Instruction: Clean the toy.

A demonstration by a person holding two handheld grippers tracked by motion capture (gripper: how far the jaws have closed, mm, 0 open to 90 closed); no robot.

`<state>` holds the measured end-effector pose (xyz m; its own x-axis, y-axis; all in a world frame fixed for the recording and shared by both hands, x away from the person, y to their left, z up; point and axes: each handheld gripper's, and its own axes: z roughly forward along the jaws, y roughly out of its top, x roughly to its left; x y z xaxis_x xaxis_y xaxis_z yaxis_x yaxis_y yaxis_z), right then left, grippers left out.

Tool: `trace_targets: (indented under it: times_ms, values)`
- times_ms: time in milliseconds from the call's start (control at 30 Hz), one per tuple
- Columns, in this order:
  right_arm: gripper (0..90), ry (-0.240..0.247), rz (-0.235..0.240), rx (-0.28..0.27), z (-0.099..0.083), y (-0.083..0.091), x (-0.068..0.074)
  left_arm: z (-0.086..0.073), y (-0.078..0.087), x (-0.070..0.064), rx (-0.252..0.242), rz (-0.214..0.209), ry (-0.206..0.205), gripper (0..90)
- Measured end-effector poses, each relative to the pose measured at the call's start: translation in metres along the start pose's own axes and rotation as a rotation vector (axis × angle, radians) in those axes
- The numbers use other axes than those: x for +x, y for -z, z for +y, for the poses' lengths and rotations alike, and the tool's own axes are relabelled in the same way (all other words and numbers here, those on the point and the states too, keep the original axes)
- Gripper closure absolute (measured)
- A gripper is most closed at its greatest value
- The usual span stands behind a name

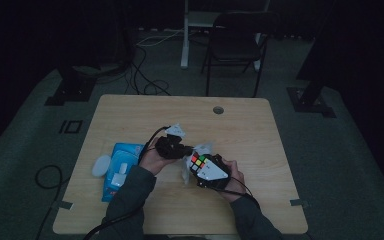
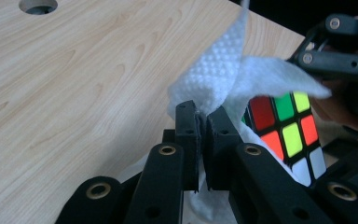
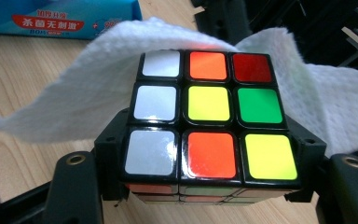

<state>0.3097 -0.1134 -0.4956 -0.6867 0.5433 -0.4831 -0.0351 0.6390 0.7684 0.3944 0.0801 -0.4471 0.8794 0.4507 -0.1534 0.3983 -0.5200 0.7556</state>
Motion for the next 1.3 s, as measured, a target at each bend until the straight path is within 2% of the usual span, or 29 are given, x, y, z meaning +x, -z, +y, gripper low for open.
trace_targets:
  times_ms: [167,300,367,533,867,1200,1267,1300]
  values:
    - [33.8,-0.035,0.003,-0.007,-0.001,0.001,-0.005,-0.007,-0.001,0.000,0.013,-0.010,0.003,86.4]
    - [33.8,-0.040,-0.002,-0.005,-0.002,0.002,-0.007,-0.012,-0.002,-0.002,0.010,-0.016,0.014,86.4]
    - [33.8,-0.046,-0.004,-0.002,-0.003,0.002,-0.008,-0.012,0.000,-0.003,0.009,-0.012,0.006,86.4]
    - [33.8,-0.051,-0.005,-0.002,-0.003,0.002,-0.010,-0.011,0.002,-0.006,0.007,-0.009,-0.007,86.5]
    - [33.8,-0.047,0.014,0.006,-0.002,0.001,-0.007,-0.003,0.005,-0.007,-0.039,-0.009,-0.012,86.4]
    - [33.8,-0.039,0.040,0.001,0.001,0.001,-0.003,0.000,0.001,-0.002,-0.083,-0.003,0.026,86.1]
    - [33.8,-0.045,0.047,-0.003,0.001,0.002,-0.004,-0.001,0.000,-0.001,-0.085,-0.004,0.032,86.0]
    - [33.8,-0.063,0.058,-0.014,0.000,0.002,-0.006,-0.003,-0.001,0.000,-0.083,0.000,0.041,86.0]
